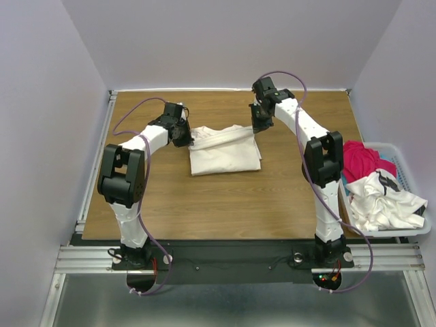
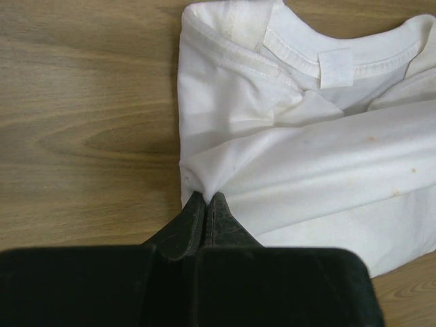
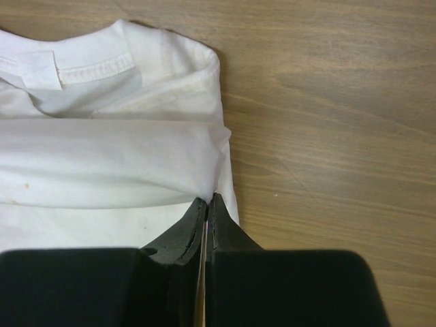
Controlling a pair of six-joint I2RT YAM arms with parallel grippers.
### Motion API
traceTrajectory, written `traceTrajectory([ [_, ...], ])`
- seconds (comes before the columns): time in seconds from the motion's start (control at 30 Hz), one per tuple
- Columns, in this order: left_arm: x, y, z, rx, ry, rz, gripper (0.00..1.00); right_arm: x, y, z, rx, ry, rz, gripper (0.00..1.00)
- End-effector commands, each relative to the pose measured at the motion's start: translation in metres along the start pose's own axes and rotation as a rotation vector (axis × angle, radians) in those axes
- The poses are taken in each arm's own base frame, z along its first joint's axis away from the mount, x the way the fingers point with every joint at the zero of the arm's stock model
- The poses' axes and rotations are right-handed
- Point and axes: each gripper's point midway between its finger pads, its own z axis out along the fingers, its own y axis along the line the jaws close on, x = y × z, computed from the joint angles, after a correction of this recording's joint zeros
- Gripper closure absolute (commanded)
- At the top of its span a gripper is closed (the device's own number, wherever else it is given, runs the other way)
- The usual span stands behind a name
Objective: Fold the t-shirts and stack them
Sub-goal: Fold the tshirt
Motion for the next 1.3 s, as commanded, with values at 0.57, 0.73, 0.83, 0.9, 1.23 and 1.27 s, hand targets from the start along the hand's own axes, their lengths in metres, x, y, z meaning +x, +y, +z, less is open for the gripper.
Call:
traceTrajectory([
  [0.57,-0.106,-0.033,-0.078,0.079,-0.382,0.013,0.19,-0.068,-0.015,-0.078,0.023,-0.349,0.15,0.54],
  [0.73,-0.087,-0.047,-0.109,0.126,-0.426,0.033,0.21,-0.046,0.023,-0.093,-0.175,-0.362,0.062,0.54],
  [0.83,-0.06,-0.049,-0.104,0.132,-0.389,0.054,0.28,-0.027,0.047,-0.088,-0.306,-0.312,0.008,0.57],
  [0.9,-0.049,-0.052,-0.094,0.144,-0.364,0.069,0.36,-0.02,0.056,-0.08,-0.344,-0.282,-0.019,0.59],
  [1.23,-0.007,-0.064,-0.022,0.115,-0.201,0.213,0.54,-0.007,0.074,-0.026,-0.43,-0.169,-0.064,0.68],
  [1.27,-0.012,-0.067,-0.024,0.12,-0.211,0.218,0.54,-0.007,0.075,-0.026,-0.432,-0.168,-0.064,0.68],
])
